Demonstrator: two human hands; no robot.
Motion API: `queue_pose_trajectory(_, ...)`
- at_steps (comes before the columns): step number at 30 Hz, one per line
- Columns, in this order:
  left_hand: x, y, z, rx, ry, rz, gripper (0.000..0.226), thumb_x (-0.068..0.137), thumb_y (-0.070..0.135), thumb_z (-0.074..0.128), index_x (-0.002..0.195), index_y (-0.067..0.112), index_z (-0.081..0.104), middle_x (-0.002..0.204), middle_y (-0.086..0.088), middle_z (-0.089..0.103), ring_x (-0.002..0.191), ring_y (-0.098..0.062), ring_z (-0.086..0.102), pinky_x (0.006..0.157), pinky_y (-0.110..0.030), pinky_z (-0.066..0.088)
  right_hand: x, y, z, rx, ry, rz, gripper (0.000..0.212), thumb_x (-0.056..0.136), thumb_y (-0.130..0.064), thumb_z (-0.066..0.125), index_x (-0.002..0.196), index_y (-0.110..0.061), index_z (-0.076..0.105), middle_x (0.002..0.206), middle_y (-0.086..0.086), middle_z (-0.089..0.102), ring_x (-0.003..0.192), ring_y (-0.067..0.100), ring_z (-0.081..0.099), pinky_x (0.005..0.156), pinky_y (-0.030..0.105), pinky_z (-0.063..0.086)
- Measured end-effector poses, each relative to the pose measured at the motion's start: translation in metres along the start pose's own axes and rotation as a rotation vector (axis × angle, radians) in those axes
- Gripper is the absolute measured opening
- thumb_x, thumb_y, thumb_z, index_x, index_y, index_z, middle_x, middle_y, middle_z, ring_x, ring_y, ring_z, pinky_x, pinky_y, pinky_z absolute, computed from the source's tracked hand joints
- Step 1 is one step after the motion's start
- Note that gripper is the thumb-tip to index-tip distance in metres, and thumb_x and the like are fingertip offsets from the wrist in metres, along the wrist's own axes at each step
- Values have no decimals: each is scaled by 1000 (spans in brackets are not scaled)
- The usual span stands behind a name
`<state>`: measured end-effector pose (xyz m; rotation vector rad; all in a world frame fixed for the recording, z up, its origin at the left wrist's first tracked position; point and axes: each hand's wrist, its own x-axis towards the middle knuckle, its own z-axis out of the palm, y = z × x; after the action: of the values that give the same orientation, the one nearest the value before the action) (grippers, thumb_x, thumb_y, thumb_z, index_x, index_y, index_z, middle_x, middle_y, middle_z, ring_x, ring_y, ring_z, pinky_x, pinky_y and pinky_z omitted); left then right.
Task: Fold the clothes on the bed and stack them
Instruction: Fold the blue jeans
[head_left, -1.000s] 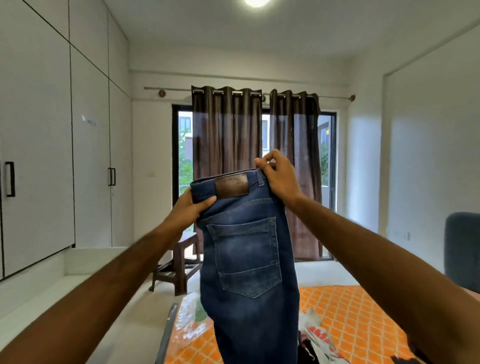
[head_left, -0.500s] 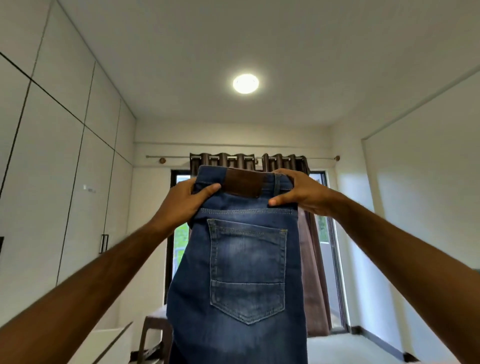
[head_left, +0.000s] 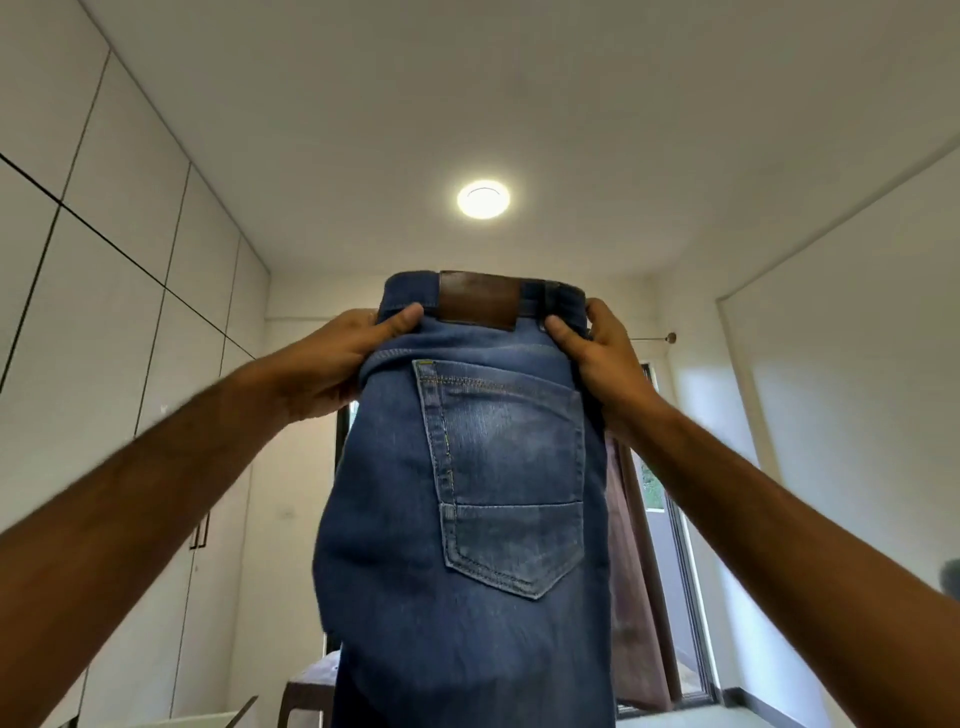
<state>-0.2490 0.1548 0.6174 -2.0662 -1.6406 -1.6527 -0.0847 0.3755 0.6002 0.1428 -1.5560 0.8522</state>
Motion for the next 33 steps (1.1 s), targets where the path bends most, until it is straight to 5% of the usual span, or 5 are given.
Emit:
queue_pose_trajectory(7,1,-17,17,-228,0,-140,44,95,44,50,111,7,67,97,-12,73,78,-18,73,62,-27,58,-8,-2,9,452,-114,335,20,100,-21,59,106,-2,65,80,8,74,67,21,71,58,29,58)
queue_pose_trajectory(18,-242,-251,168,-566,34,-685,35,95,24,54,120,3,67,115,-20,71,100,-28,72,80,-30,59,-343,193,-14,278,-176,954,34,95,-27,66,118,-3,67,117,25,70,104,38,69,90,48,58)
queue_pose_trajectory(23,-414,-313,228,-438,-141,-1056,64,80,52,77,130,14,62,125,-10,69,117,-32,65,103,-48,50,-534,210,-29,192,-187,1238,30,96,-21,64,125,-12,62,118,14,72,104,31,71,80,39,59)
queue_pose_trajectory(27,-449,-322,229,-420,-197,-1110,48,89,26,72,135,22,55,128,-1,68,117,-22,66,105,-50,48,-561,209,-32,232,-287,1337,32,99,-19,59,130,-13,62,124,15,70,109,33,69,83,39,58)
queue_pose_trajectory(33,-458,-348,213,-413,-375,-1111,63,81,30,80,137,30,51,132,0,66,121,-21,63,104,-55,48,-547,223,-42,440,-540,1606,30,97,-8,56,126,-3,65,123,18,69,106,27,71,83,32,60)
